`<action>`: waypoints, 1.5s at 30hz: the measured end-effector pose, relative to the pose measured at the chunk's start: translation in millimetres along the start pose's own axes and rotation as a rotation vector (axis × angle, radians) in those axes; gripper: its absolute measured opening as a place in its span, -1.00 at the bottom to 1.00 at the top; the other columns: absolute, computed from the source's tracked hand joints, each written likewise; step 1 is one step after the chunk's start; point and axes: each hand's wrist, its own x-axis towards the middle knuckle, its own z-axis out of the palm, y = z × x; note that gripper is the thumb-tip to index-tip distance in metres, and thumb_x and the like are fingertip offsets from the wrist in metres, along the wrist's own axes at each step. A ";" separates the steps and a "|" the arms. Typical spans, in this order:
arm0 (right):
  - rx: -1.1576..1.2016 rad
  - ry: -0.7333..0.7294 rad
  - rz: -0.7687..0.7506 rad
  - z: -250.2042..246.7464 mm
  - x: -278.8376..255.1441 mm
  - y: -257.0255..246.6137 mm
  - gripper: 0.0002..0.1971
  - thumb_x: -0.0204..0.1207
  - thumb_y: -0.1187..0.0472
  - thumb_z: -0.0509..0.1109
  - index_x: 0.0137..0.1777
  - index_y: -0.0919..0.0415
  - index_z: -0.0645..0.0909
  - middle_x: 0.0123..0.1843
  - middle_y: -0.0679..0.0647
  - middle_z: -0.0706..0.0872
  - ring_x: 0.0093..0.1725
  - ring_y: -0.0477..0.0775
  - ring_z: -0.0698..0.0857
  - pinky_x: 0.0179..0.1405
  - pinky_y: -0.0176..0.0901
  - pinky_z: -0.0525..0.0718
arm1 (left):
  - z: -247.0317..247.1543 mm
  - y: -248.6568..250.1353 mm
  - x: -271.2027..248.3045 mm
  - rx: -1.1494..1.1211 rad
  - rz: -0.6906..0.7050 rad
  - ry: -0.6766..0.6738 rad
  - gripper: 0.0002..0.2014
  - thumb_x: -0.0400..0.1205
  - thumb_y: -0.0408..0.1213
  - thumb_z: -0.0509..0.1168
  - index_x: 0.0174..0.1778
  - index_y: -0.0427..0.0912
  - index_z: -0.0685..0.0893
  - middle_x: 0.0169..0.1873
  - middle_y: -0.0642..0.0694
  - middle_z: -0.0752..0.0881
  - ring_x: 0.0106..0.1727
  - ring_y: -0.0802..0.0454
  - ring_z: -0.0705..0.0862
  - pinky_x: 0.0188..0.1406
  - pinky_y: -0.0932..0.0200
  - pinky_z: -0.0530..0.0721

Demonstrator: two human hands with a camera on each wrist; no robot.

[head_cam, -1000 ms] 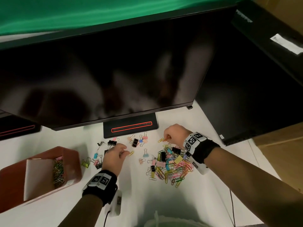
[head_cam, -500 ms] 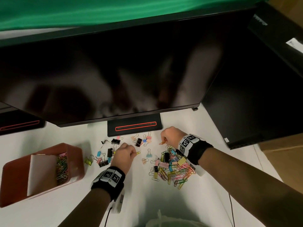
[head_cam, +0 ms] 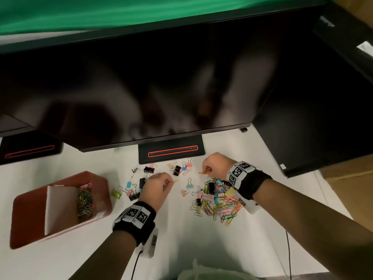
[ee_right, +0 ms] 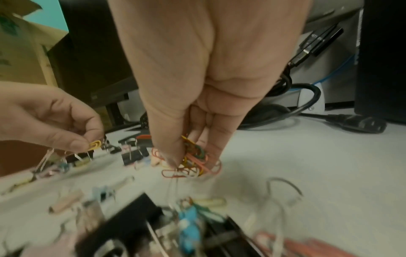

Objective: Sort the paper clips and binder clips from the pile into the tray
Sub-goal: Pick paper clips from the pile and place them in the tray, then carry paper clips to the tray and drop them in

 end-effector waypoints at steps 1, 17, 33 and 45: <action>0.008 0.015 -0.014 -3.1 -1.7 -5.7 -0.74 0.60 0.31 0.26 0.23 0.21 0.66 0.22 0.14 0.68 0.19 0.14 0.62 0.11 -0.21 0.56 | -7.1 1.7 -4.8 -0.035 0.001 0.034 -0.96 0.57 -0.30 0.31 -0.19 -0.10 0.64 -0.24 0.01 0.68 -0.21 0.08 0.61 -0.18 0.22 0.60; 0.105 0.197 -0.455 -4.5 50.9 -295.7 -0.81 0.53 0.25 0.36 0.09 0.16 0.72 0.11 0.13 0.76 0.12 0.13 0.68 0.15 -0.07 0.62 | -167.7 -129.6 -93.7 -0.091 -0.417 0.315 -0.94 0.52 -0.22 0.39 -0.26 -0.02 0.66 -0.28 0.05 0.74 -0.18 0.08 0.69 -0.17 0.25 0.55; 0.388 0.343 -0.156 14.7 21.5 -200.0 -0.82 0.59 0.08 0.33 0.13 0.05 0.66 0.00 -0.01 0.75 -0.12 0.00 0.69 0.03 -0.01 0.72 | -141.8 -77.2 -76.2 -0.261 -0.065 0.230 -0.79 0.60 -0.34 0.29 0.11 -0.02 0.66 0.05 0.06 0.64 -0.04 0.22 0.64 -0.12 0.46 0.58; 0.154 0.217 0.098 16.9 -2.5 -50.9 -0.59 0.53 0.23 0.34 0.37 -0.07 0.53 0.34 0.11 0.48 0.31 0.18 0.51 0.33 -0.01 0.53 | -22.5 11.5 17.7 0.040 0.034 -0.157 -0.46 0.54 -0.36 0.32 0.43 0.07 0.40 0.32 -0.01 0.39 0.32 -0.01 0.48 0.37 0.08 0.51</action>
